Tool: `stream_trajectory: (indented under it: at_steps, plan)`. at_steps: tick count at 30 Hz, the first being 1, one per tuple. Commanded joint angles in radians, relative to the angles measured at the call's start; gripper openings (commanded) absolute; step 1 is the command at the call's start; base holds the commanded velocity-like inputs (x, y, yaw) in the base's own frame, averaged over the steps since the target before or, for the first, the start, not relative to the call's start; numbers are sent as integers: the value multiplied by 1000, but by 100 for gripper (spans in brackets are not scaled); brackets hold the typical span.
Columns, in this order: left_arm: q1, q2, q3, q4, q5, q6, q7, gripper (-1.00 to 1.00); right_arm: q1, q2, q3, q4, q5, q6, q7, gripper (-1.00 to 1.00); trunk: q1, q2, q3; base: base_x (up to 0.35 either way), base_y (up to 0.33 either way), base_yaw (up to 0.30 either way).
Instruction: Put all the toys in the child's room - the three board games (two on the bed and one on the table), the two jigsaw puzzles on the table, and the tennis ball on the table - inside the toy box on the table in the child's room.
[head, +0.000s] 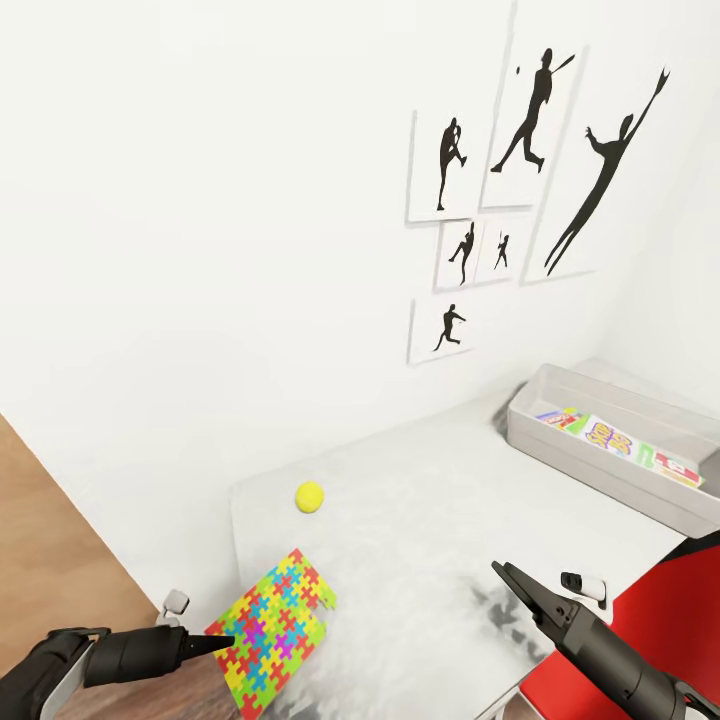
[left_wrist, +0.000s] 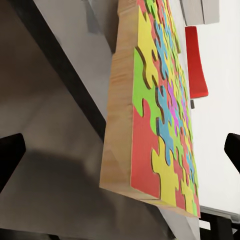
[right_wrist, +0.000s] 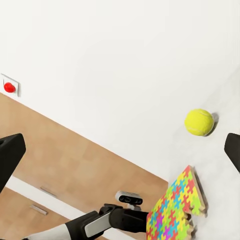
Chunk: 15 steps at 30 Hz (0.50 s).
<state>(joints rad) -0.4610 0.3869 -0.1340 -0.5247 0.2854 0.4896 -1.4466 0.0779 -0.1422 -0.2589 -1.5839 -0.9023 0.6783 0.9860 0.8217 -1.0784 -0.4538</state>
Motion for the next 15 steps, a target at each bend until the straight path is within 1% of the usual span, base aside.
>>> stream_trajectory:
  at_steps: [1,2,11,15]
  plan:
    - [-1,1,-7,0,9,10,-1,100,0,0,0,-1,-6,7,-1,100,0,-1,-1,0,0,0]
    - [-1,1,-7,0,8,10,-1,-100,0,0,0,-1,-6,7,-1,100,0,-1,-1,0,0,0]
    - [-1,3,-6,0,7,14,-2,-100,0,0,0,-1,-6,7,-1,100,0,-1,-1,0,0,0]
    - [-1,7,-7,0,10,15,-4,-100,0,0,0,-1,-6,8,-1,100,-15,27,12,0,0,0]
